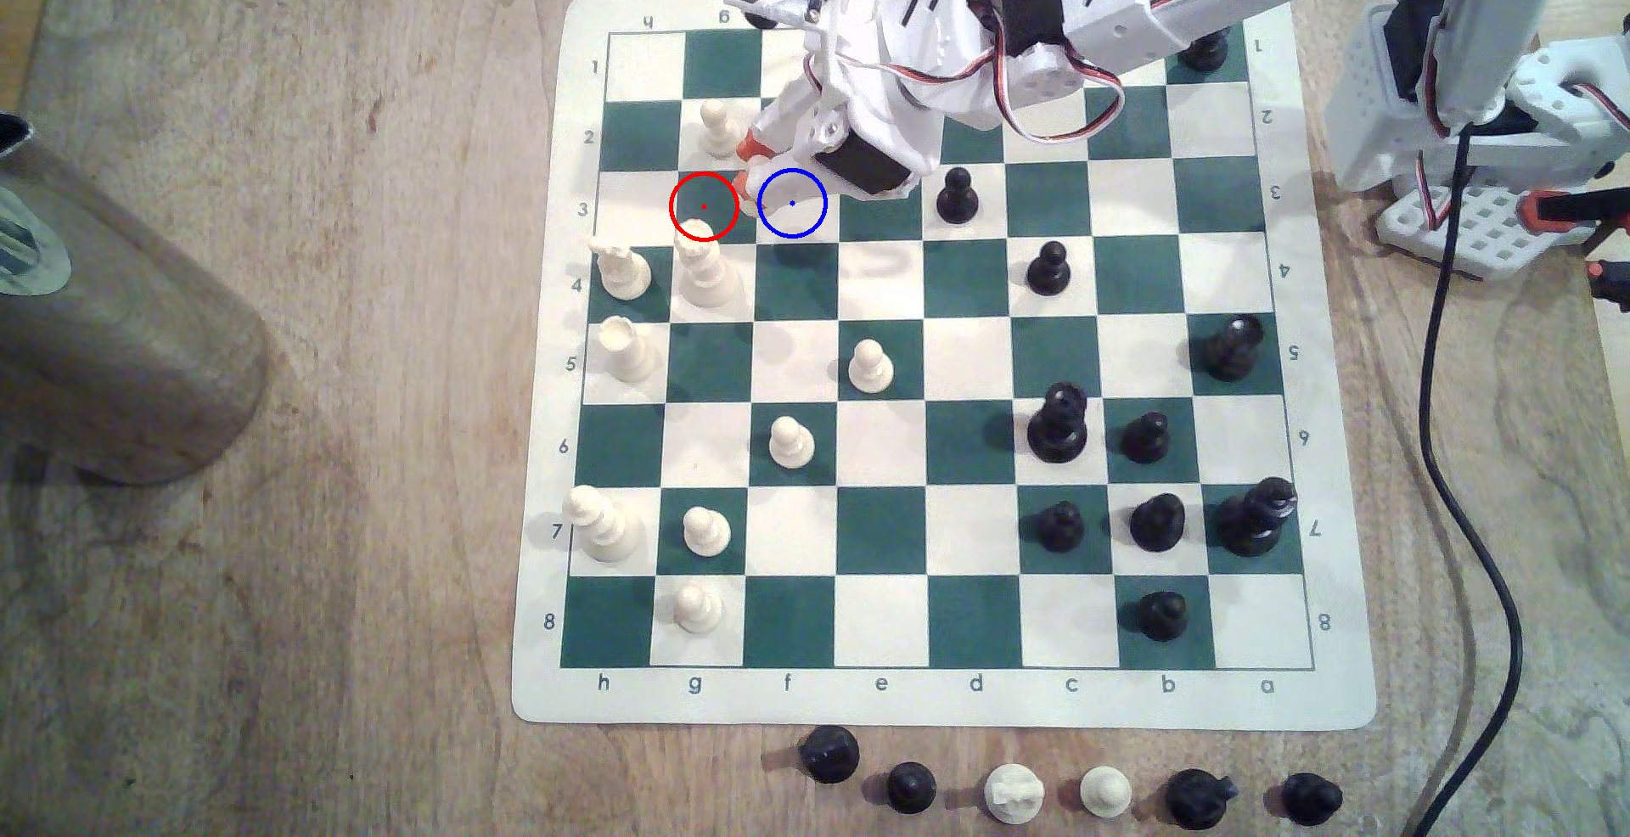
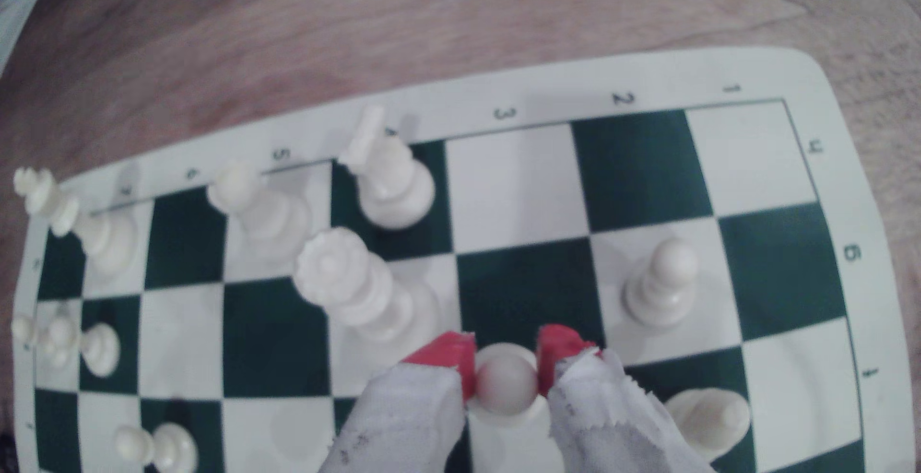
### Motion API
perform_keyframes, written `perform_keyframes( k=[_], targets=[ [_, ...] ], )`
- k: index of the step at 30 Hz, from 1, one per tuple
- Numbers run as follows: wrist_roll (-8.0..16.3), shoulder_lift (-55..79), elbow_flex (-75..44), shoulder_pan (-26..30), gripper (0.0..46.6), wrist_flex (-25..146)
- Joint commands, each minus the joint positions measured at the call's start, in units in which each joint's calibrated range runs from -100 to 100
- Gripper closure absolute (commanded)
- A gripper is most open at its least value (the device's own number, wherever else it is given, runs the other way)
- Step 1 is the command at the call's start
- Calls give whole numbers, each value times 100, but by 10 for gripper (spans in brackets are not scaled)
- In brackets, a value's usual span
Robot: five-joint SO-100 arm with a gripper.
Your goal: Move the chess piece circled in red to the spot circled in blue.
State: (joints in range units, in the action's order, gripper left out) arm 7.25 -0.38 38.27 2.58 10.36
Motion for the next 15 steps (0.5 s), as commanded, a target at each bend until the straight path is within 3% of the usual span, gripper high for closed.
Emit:
perform_keyframes(
  k=[1, 15],
  targets=[
    [-54, -5, -29, -27, 428, -119],
    [-186, 131, 98, -43, 427, -4]
  ],
)
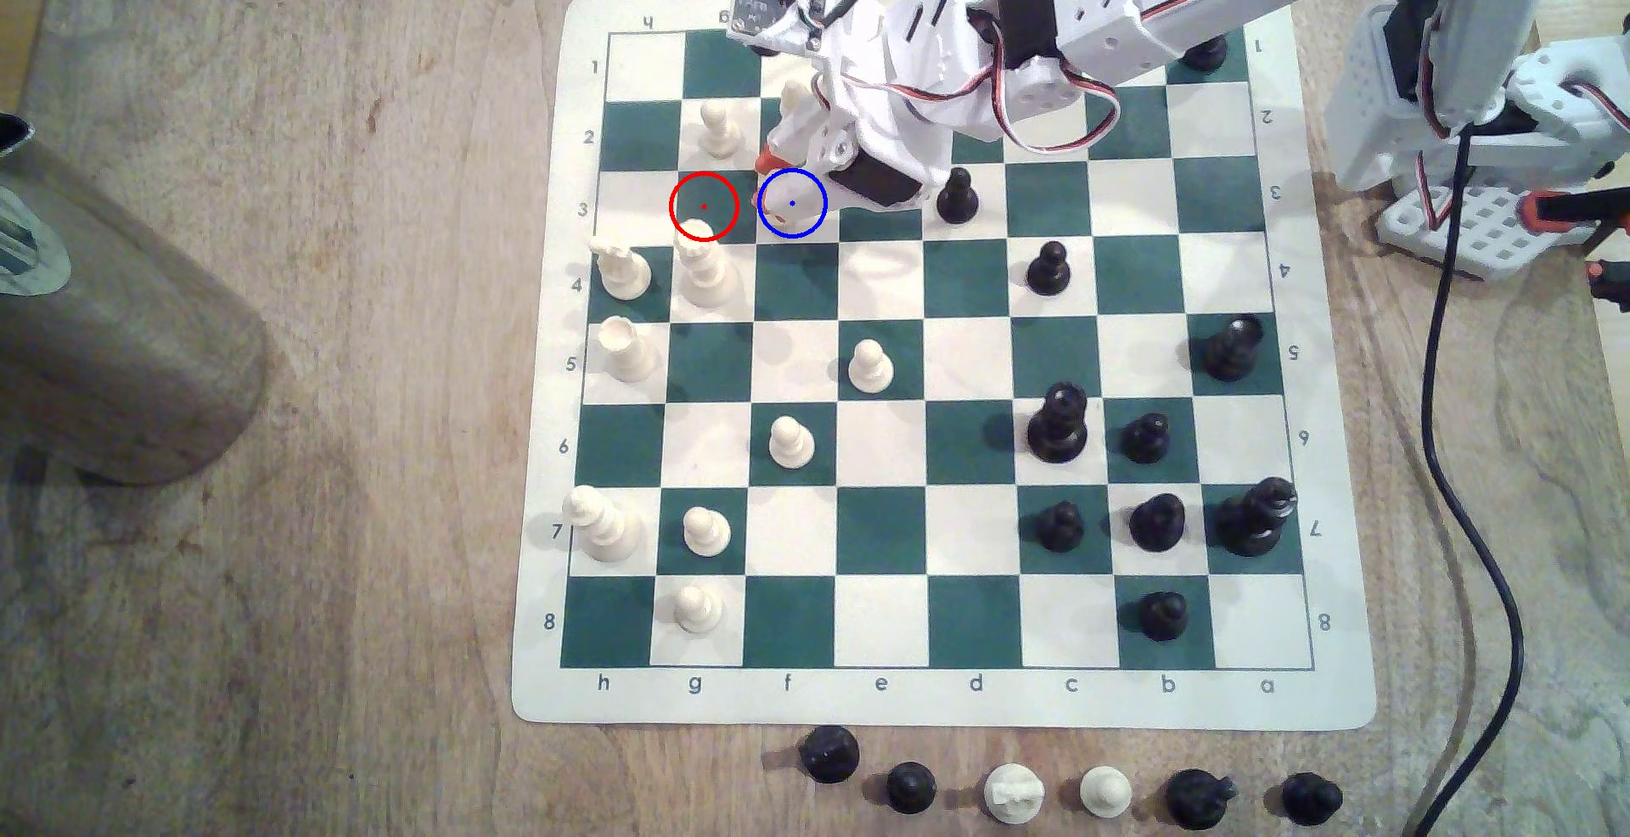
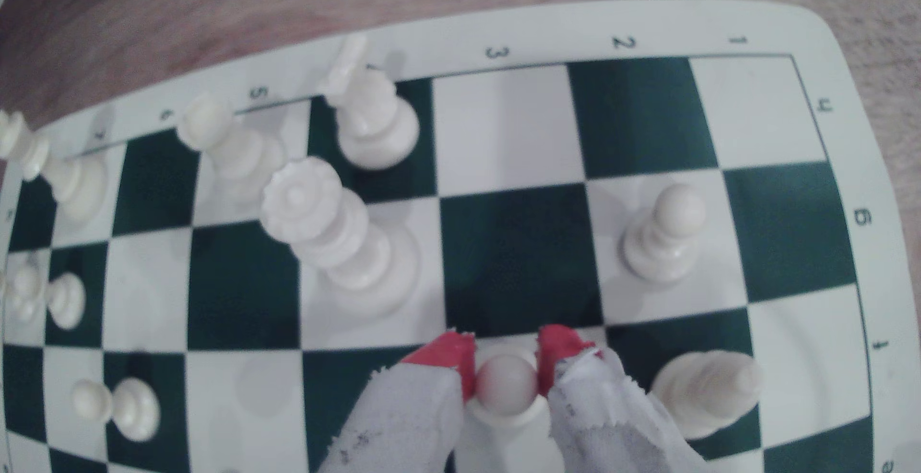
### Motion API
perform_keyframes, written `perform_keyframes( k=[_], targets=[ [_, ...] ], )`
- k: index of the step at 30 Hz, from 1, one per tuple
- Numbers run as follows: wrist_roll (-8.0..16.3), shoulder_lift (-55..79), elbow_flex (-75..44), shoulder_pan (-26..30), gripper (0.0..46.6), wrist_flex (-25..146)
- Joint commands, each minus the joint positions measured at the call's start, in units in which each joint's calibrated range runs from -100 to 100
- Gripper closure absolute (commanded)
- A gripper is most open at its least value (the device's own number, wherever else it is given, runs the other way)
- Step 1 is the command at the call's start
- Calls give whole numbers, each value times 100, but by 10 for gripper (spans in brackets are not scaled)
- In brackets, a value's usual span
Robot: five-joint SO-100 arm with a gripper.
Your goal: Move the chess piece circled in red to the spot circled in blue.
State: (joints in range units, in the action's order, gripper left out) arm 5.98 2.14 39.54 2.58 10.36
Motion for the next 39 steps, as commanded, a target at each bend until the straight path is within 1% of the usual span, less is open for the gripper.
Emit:
perform_keyframes(
  k=[1, 8, 16, 20, 21, 22, 27, 33, 39],
  targets=[
    [-68, -112, -19, -43, 427, 4],
    [-137, -69, -37, -121, 424, 78],
    [-161, 33, -46, -66, 423, 144],
    [-161, 92, -55, -43, 387, 144],
    [-161, 109, -55, -43, 362, 144],
    [-161, 117, -55, -43, 352, 144],
    [-161, 151, -46, -59, 313, 103],
    [-151, -27, -1, -106, 304, 160],
    [-59, -884, 262, -35, 298, 447]
  ],
)
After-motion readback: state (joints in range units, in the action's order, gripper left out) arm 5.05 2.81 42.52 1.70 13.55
